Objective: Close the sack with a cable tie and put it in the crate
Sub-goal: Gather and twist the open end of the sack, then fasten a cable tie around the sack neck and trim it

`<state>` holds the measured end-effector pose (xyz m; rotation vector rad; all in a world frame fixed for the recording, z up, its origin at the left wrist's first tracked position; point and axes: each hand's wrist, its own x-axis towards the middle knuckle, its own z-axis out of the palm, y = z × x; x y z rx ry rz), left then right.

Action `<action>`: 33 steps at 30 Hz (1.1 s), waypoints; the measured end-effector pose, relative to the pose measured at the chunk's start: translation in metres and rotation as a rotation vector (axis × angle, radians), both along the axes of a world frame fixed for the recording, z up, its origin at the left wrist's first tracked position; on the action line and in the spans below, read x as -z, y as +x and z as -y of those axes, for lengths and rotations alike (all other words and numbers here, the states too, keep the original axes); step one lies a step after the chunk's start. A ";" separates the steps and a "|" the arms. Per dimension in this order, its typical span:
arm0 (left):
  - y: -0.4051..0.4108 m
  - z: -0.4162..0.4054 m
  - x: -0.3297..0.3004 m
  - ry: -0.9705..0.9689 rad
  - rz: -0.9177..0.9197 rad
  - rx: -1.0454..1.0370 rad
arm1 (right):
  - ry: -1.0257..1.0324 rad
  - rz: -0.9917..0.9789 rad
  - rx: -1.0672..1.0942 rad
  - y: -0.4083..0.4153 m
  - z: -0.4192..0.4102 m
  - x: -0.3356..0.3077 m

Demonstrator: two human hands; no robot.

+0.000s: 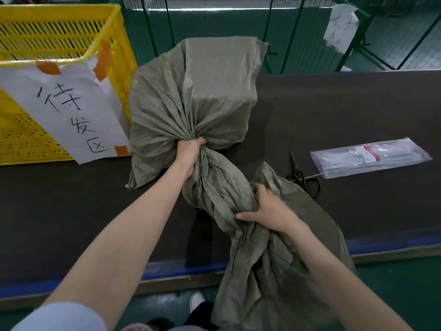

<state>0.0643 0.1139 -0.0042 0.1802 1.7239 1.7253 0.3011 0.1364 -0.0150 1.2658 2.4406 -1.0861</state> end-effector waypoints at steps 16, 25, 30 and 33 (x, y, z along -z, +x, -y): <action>0.003 0.001 0.001 -0.022 -0.028 0.014 | 0.487 -0.091 0.193 0.005 -0.117 0.003; 0.006 -0.003 0.004 0.021 -0.061 0.007 | 0.569 0.336 0.014 0.045 -0.173 0.034; 0.005 -0.005 0.006 0.020 -0.063 0.004 | 0.590 0.499 -0.123 0.050 -0.193 0.043; 0.005 -0.005 0.006 0.027 -0.058 0.000 | 0.595 0.559 -0.178 0.045 -0.196 0.041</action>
